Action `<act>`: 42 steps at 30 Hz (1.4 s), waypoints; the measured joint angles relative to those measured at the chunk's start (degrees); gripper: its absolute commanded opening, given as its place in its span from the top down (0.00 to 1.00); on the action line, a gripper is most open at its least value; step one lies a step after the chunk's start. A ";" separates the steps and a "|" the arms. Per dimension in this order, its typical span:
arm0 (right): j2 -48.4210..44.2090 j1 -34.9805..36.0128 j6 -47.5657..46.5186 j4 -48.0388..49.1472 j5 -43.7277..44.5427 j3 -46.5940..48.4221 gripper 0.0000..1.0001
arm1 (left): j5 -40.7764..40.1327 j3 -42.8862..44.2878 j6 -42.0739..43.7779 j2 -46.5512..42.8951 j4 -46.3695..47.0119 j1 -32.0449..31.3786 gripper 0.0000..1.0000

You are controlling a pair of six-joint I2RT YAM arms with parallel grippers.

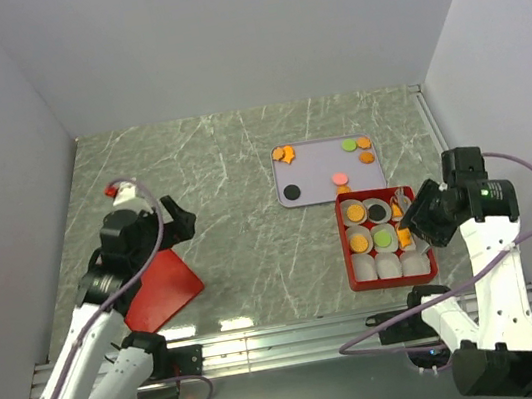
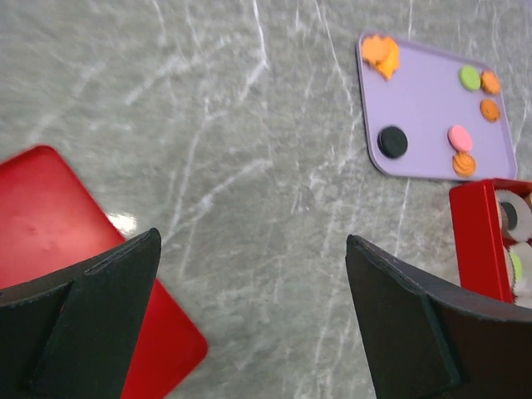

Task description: Pack the cookies

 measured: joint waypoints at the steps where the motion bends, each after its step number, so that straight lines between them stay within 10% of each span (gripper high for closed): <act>1: 0.35 0.02 -0.07 0.00 0.00 1.18 0.43 | 0.92 0.13 -0.72 2.03 0.55 -0.02 0.00; 23: 3.19 0.11 0.85 0.04 0.46 25.11 0.44 | 10.14 59.47 -9.16 75.19 -4.72 -31.45 0.01; 36: 1.64 0.59 0.55 -0.28 0.98 25.57 0.43 | 5.57 69.79 -7.72 89.15 -14.71 -38.07 0.07; 42: 1.64 1.22 0.44 -0.31 1.27 25.27 0.43 | 4.11 73.00 -7.21 92.76 -16.61 -38.77 0.24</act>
